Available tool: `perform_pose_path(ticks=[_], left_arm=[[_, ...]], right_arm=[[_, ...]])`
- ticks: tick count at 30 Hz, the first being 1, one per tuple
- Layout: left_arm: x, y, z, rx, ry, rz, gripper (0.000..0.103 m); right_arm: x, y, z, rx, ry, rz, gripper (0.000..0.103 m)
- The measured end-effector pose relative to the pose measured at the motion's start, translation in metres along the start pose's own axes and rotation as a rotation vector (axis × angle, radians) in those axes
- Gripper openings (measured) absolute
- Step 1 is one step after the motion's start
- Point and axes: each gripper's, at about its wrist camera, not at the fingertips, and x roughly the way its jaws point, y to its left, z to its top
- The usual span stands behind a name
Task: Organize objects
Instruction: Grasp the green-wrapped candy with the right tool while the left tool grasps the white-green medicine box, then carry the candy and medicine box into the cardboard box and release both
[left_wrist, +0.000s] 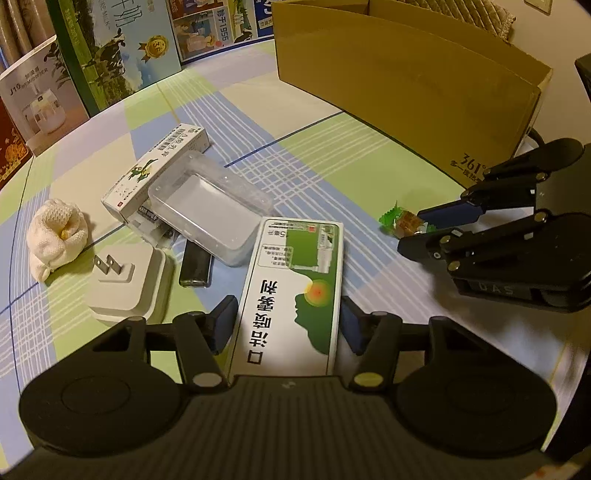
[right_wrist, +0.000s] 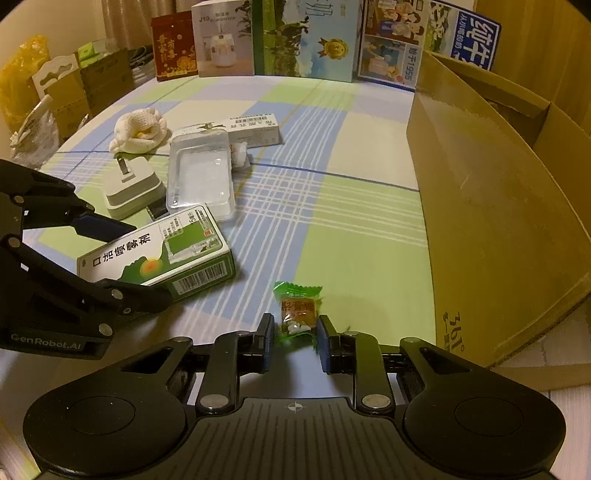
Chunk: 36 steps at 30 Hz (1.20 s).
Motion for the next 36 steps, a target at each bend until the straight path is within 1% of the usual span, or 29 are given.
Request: perform_pose_path(ticks=[1, 4, 8, 20, 24, 28, 31, 34, 36], left_arm=[[-0.001, 0.001, -0.001, -0.014, 0.003, -0.001, 0.052], [-0.005, 0.004, -0.004, -0.074, 0.006, 0.003, 0.051], [-0.012, 0.004, -0.007, -0.114, -0.004, -0.005, 0.051], [-0.039, 0.003, 0.004, -0.169, -0.068, 0.018, 0.05], [-0.055, 0.004, 0.014, -0.185, -0.113, 0.04, 0.05], [-0.074, 0.002, 0.031, -0.192, -0.169, 0.059, 0.05], [-0.084, -0.005, 0.053, -0.185, -0.21, 0.068, 0.05], [-0.09, -0.019, 0.077, -0.174, -0.257, 0.042, 0.05], [-0.092, -0.03, 0.092, -0.168, -0.287, 0.015, 0.05]], right_arm=[[0.0, 0.0, 0.0, 0.003, 0.003, 0.001, 0.018], [-0.002, 0.0, 0.0, 0.023, 0.004, 0.009, 0.018], [-0.008, 0.0, 0.003, 0.04, -0.009, 0.012, 0.018], [-0.039, -0.006, 0.015, 0.077, -0.095, 0.015, 0.018], [-0.057, -0.006, 0.024, 0.075, -0.161, 0.014, 0.018], [-0.08, -0.01, 0.034, 0.072, -0.252, -0.012, 0.018], [-0.1, -0.019, 0.042, 0.085, -0.327, -0.062, 0.018], [-0.118, -0.038, 0.049, 0.119, -0.388, -0.137, 0.018], [-0.127, -0.055, 0.052, 0.155, -0.405, -0.177, 0.018]])
